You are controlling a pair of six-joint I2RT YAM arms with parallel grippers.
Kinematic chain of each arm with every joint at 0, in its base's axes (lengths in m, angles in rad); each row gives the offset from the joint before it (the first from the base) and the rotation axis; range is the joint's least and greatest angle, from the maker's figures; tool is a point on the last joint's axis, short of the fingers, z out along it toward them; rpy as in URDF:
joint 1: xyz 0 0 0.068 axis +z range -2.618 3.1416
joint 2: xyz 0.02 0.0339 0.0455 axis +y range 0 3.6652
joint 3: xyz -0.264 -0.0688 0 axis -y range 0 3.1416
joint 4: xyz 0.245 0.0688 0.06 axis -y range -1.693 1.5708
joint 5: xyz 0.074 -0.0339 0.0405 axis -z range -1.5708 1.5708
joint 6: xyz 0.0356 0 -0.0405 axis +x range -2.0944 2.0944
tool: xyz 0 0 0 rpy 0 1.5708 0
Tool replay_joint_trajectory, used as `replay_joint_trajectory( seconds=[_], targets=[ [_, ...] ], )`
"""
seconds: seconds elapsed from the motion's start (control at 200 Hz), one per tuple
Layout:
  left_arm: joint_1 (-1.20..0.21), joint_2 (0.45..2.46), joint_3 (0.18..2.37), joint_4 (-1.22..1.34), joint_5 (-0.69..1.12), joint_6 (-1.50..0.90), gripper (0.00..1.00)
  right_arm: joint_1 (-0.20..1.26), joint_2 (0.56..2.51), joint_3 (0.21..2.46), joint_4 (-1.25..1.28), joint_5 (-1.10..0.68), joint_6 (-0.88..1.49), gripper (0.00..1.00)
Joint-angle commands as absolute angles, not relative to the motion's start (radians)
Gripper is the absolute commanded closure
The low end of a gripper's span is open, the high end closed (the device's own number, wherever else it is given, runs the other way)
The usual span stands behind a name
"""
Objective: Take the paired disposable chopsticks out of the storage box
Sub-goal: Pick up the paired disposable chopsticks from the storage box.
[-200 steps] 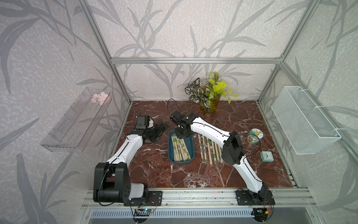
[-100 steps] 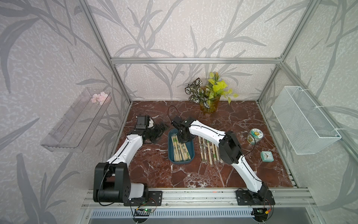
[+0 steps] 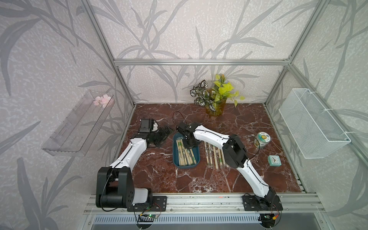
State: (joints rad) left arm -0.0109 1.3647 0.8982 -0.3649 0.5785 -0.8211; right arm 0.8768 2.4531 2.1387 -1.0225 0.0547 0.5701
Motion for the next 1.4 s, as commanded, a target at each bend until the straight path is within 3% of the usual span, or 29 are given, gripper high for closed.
replay_joint_trajectory(
  seconds=[0.0, 0.44, 1.394],
  targets=[
    [-0.005, 1.365, 0.908, -0.371, 0.586, -0.804, 0.0, 0.873, 2.502, 2.15, -1.043, 0.041, 0.563, 0.72],
    [-0.004, 1.363, 0.905, -0.368, 0.584, -0.807, 0.0, 0.864, 2.493, 2.177, -1.045, 0.027, 0.584, 0.98],
    [-0.014, 1.364, 0.911, -0.352, 0.615, -0.823, 0.0, 0.828, 2.119, 2.024, -0.929, 0.041, 0.624, 1.0]
  ],
)
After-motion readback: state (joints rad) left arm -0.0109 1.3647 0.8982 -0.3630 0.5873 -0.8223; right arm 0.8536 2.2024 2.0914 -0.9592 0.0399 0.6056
